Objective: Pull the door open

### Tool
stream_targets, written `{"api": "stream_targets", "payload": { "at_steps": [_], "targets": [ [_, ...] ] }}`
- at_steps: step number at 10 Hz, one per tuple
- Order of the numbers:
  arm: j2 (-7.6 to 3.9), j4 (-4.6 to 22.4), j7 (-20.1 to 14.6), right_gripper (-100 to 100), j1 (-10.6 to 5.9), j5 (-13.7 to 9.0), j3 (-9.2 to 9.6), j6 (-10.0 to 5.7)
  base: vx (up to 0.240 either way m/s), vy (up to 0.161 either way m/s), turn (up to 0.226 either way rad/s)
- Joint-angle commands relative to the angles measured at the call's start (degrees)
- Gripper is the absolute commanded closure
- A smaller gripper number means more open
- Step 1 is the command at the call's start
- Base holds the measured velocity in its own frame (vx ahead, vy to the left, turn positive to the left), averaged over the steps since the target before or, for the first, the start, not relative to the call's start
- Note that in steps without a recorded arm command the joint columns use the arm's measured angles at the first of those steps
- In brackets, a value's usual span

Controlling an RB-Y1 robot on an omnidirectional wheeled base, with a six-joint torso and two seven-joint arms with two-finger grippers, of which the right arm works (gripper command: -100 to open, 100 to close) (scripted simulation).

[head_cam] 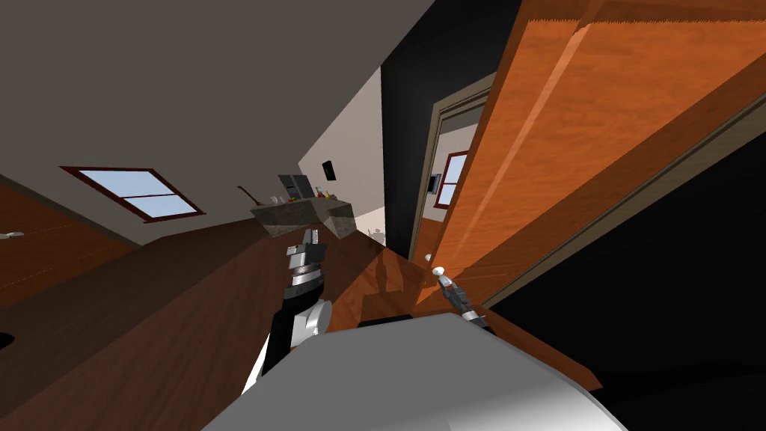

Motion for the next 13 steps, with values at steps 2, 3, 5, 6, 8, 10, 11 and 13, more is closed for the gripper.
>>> {"api": "stream_targets", "payload": {
  "at_steps": [2,3,5,6,8,10,11,13],
  "targets": [
    [-0.23,0.6,-0.6,100,0.1,0.3,0.56,-0.81,-0.119,-0.033,0.079],
    [-0.37,1.0,-0.9,100,0.08,0.4,0.79,-1.24,-0.214,-0.069,0.173],
    [-0.71,1.7,-1.6,100,0.03,0.8,1.31,-2.28,-0.206,-0.051,0.127],
    [-0.9,2.2,-2.0,100,0.0,0.9,1.6,-2.84,-0.237,-0.069,0.141],
    [-1.33,3.2,-2.9,100,-0.06,1.3,2.27,-4.17,-0.234,-0.073,0.162],
    [-1.65,3.9,-3.5,100,-0.11,1.6,2.76,-5.15,-0.217,-0.063,0.128],
    [-1.66,3.5,-3.2,100,-0.05,1.5,2.57,-4.61,-0.093,-0.026,0.023],
    [-1.78,4.5,-3.9,100,-0.17,1.8,3.11,-5.61,-0.181,-0.063,0.158]
  ]
}}
